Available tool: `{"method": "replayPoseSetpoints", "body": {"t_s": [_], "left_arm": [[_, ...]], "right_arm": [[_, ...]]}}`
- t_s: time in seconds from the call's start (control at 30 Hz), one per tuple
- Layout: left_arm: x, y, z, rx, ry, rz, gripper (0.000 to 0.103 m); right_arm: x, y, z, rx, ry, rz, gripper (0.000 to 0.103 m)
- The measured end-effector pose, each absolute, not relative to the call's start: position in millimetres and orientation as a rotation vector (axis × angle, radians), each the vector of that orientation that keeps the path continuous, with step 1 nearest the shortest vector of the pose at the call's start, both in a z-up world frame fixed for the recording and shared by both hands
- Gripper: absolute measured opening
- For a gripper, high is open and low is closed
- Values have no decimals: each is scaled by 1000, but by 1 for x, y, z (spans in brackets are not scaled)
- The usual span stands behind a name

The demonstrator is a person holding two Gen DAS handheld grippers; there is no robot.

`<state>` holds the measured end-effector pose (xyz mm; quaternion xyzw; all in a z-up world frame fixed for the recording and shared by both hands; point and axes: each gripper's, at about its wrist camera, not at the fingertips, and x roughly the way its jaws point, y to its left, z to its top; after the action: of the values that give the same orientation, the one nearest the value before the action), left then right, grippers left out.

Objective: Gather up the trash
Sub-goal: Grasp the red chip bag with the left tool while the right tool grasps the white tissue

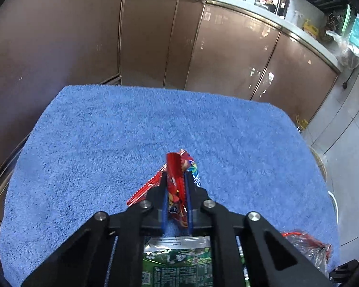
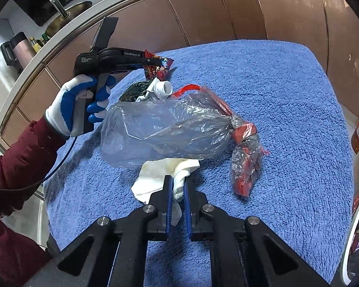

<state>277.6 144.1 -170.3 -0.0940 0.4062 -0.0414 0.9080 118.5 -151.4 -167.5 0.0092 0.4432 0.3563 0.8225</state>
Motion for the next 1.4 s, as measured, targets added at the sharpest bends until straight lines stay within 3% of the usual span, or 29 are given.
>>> {"method": "replayPoseSetpoints", "body": {"t_s": [0.6,1.4], "left_arm": [[195,146,-96,-184,713,-107,9],[30,162,-57,-168,567,-134,9]], "right_arm": [[64,-168,-127,14,843,690,8],[-18,-193,-57,-1,618,568,8]]}}
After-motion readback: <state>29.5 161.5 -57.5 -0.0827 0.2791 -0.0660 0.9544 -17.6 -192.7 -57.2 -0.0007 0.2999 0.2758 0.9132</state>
